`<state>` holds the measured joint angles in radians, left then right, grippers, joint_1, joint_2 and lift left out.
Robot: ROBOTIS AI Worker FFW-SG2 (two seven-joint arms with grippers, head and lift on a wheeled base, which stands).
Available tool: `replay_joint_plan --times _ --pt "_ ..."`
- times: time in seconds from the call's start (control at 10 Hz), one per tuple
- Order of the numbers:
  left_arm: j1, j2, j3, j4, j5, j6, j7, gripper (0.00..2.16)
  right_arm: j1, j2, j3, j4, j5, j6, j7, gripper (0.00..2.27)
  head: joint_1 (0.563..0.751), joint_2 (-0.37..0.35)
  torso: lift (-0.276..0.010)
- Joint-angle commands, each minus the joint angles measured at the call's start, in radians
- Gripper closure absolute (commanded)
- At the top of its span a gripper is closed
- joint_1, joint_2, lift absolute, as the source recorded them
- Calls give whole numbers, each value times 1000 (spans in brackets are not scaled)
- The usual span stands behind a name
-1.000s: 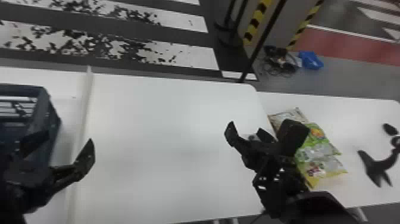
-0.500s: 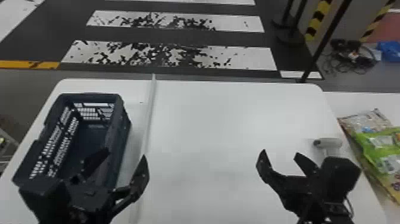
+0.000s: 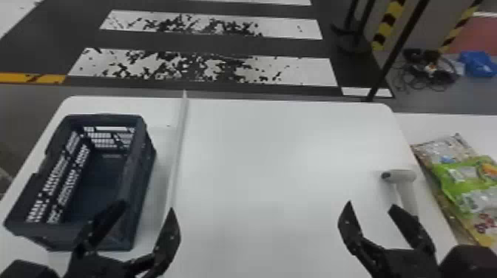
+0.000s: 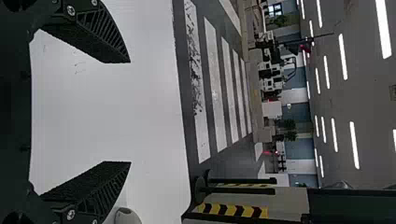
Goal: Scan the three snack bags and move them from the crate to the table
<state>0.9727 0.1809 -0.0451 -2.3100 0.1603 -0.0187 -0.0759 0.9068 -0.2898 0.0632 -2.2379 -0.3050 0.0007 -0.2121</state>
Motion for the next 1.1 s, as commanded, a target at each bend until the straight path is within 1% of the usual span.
replay_joint_plan --times 0.0,0.2,1.0 --pt "3 -1 -10 4 -10 3 15 66 18 -26 -17 -3 -28 -11 -1 120 695 -99 -62" --pt "3 -1 -9 3 -10 6 19 66 20 -31 -17 -9 -37 -17 -3 120 695 -124 -62" --pt "3 -1 -1 6 -8 6 21 66 34 -43 -14 -20 -40 -63 -6 120 695 -116 -62"
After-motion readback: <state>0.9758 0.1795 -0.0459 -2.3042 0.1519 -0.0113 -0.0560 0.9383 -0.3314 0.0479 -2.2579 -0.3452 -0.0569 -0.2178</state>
